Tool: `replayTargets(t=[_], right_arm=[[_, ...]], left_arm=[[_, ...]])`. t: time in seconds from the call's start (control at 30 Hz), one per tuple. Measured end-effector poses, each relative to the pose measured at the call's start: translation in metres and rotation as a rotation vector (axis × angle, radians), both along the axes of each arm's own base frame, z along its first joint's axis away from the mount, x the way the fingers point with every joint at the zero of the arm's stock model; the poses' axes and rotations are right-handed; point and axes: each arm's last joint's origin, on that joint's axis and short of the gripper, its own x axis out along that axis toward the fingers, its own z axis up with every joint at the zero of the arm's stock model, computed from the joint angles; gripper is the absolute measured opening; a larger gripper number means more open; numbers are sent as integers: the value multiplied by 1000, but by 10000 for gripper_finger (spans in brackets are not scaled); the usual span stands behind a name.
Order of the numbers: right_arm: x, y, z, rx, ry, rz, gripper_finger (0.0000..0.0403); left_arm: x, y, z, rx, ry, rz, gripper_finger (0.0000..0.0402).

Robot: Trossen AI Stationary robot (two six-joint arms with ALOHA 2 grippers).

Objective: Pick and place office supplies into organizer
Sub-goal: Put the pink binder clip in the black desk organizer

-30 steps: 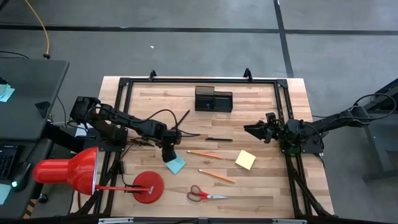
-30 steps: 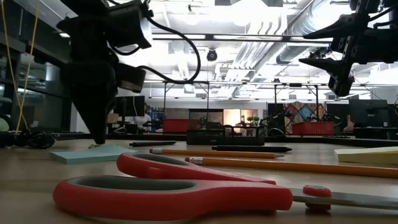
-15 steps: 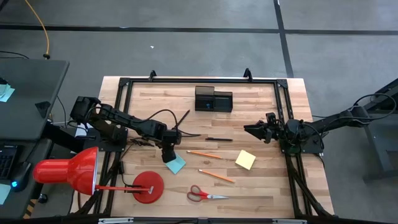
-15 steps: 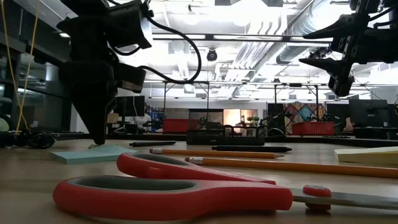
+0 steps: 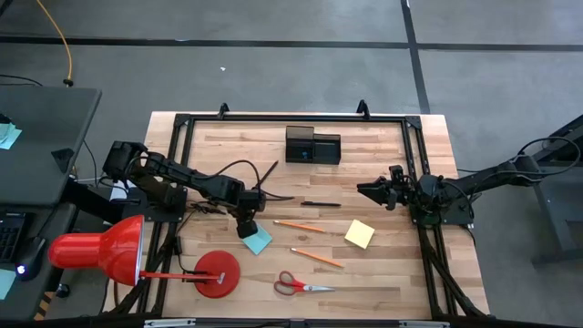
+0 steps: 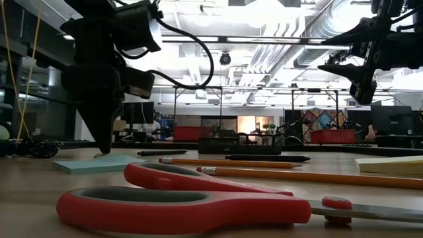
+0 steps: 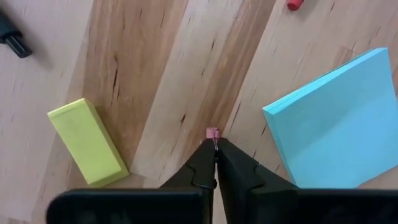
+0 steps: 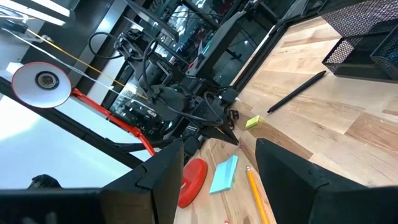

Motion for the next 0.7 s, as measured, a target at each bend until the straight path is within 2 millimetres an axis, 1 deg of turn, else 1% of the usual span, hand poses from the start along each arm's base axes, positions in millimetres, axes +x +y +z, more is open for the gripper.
replayTargets(t=[0.2,0.33,0.43,0.57,0.7], right_arm=[[0,0,0,0,0,-1,193],[0,0,0,0,-1,-4,193],[0,0,0,1,-1,-12,193],[0,-1,0,4,-2,-22,193],[0,-1,0,11,-3,-21,193]], left_arm=[[7,0,7,4,-31,13,3],[16,1,18,34,-73,9,2],[24,7,28,54,-113,30,2],[36,24,47,122,-179,73,1],[47,52,70,189,-258,113,1]])
